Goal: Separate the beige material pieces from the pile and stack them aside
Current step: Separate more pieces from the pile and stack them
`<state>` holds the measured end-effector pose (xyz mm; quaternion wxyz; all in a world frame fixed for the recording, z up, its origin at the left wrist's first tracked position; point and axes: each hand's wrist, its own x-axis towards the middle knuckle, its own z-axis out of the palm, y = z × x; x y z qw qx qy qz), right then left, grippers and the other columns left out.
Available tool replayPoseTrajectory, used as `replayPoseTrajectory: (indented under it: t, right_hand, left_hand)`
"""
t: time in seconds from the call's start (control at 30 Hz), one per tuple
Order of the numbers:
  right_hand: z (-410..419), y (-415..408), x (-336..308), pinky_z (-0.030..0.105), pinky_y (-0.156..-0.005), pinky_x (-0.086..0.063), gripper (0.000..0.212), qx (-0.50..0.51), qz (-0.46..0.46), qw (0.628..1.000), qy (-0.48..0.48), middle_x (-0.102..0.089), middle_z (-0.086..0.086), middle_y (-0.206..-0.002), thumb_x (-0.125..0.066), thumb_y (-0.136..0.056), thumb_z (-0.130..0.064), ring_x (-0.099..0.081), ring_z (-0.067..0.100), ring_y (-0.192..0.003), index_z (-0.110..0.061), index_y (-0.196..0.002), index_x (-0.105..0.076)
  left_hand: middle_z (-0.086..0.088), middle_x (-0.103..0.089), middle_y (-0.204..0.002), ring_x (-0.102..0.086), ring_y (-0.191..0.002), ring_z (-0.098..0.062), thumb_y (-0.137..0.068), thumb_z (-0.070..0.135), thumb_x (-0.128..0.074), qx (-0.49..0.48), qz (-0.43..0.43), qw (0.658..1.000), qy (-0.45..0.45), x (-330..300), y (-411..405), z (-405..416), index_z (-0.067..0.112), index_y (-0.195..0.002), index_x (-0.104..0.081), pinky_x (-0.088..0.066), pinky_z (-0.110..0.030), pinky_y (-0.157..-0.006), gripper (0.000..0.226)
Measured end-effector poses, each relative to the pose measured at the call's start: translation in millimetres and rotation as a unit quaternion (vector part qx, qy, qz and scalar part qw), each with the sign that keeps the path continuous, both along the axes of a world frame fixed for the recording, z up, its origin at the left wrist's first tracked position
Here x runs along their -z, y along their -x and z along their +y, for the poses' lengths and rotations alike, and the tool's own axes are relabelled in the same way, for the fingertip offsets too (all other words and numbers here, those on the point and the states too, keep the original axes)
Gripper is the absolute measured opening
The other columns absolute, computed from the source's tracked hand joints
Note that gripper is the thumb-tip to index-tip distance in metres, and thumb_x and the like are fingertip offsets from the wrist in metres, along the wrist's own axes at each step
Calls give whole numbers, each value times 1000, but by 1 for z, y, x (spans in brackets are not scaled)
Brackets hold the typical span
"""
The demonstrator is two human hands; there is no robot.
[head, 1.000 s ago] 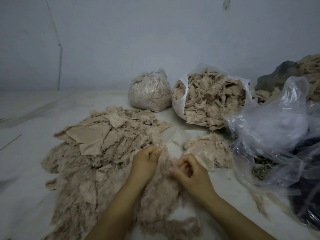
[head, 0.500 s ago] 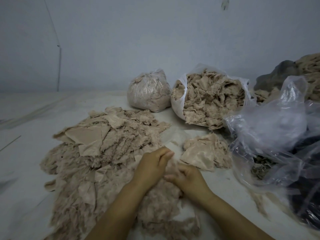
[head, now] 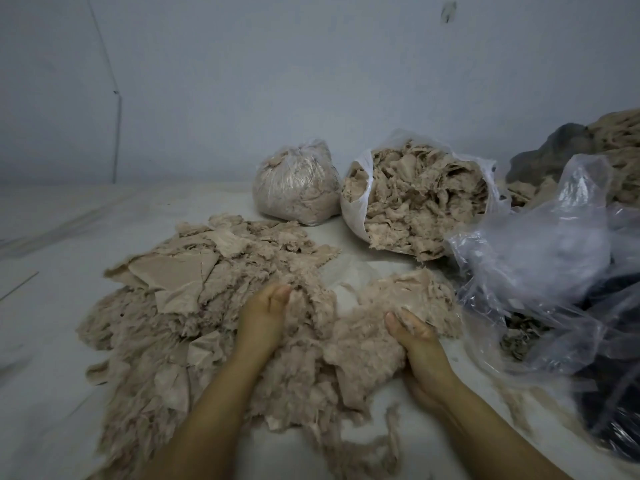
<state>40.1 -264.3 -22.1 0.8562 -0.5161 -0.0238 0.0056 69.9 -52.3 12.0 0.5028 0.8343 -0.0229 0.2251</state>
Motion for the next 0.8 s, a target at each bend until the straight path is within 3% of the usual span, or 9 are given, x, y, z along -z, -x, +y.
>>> replayPoseTrajectory:
  t: [0.13, 0.2, 0.27, 0.33, 0.5, 0.6, 0.67, 0.73, 0.8]
  right_hand:
    - [8, 0, 0, 29, -72, -57, 17, -33, -3, 999, -23, -72, 16, -102, -63, -81, -19, -71, 26, -94, -14, -91, -76]
    - [10, 1, 0, 31, -71, -57, 17, -30, -11, 999, -40, -71, 20, -100, -62, -83, -19, -71, 29, -91, -10, -90, -74]
    - [8, 0, 3, 32, -68, -58, 21, 1, -16, 999, -38, -72, 20, -96, -61, -80, -21, -71, 29, -87, -7, -93, -69]
    - [8, -1, 5, 33, -68, -58, 25, 20, -22, 999, -25, -72, 19, -96, -61, -80, -24, -71, 29, -87, -8, -98, -67]
    - [6, -3, 1, 30, -71, -58, 35, 45, -11, 995, -85, -72, 12, -104, -56, -83, -23, -71, 23, -92, -7, -114, -61]
    - [6, -5, 4, 33, -75, -59, 31, 52, 2, 992, -117, -72, 10, -108, -51, -90, -18, -70, 22, -97, -11, -119, -58]
    - [3, -6, 6, 36, -83, -58, 29, 60, 14, 986, -157, -70, 11, -113, -48, -94, -15, -67, 25, -103, -13, -122, -56]
    - [-2, -7, 4, 37, -77, -60, 25, 45, 14, 980, -193, -70, 15, -104, -51, -89, -15, -67, 28, -99, -10, -111, -61]
    - [-1, -5, 2, 38, -73, -59, 27, -1, 11, 979, -202, -69, 20, -102, -51, -86, -18, -67, 31, -98, -4, -100, -69]
  left_hand:
    - [15, -61, -80, -55, -71, 1, -89, 36, -62, 233, 108, 963, -82, 2, 12, -12, 33, -82, -61, -45, -15, -67, 8]
    - [18, -53, -71, -50, -65, 3, -84, 35, -69, 279, 132, 944, -115, 7, 15, -16, 36, -75, -55, -42, -13, -63, 16]
    - [17, -45, -50, -41, -50, 4, -90, 25, -63, 265, 103, 952, -115, 11, 13, -14, 28, -54, -56, -33, -16, -54, 37]
    - [19, -45, -43, -41, -43, 5, -94, 21, -57, 237, 84, 965, -70, 9, 15, -13, 28, -62, -62, -30, -12, -51, 33]
    - [5, -38, -45, -34, -43, -7, -94, 32, -54, 104, 30, 993, 34, 9, 9, -5, 25, -42, -45, -31, -24, -51, 53]
    - [-5, -32, -48, -31, -45, -14, -93, 36, -56, 67, 14, 997, 38, 15, 6, -1, 18, -45, -39, -34, -17, -50, 53]
    - [6, -29, -41, -30, -42, -10, -91, 35, -59, 39, 15, 999, 9, 19, 4, 2, 20, -41, -38, -35, -21, -52, 56]
    - [7, -30, -40, -31, -42, -8, -89, 33, -62, 25, 15, 998, -57, 21, 3, 8, 20, -41, -37, -33, -27, -54, 56]
    - [7, -47, -48, -45, -49, -11, -85, 40, -65, 60, 20, 990, -124, 20, 5, 11, 21, -47, -48, -39, -29, -58, 47]
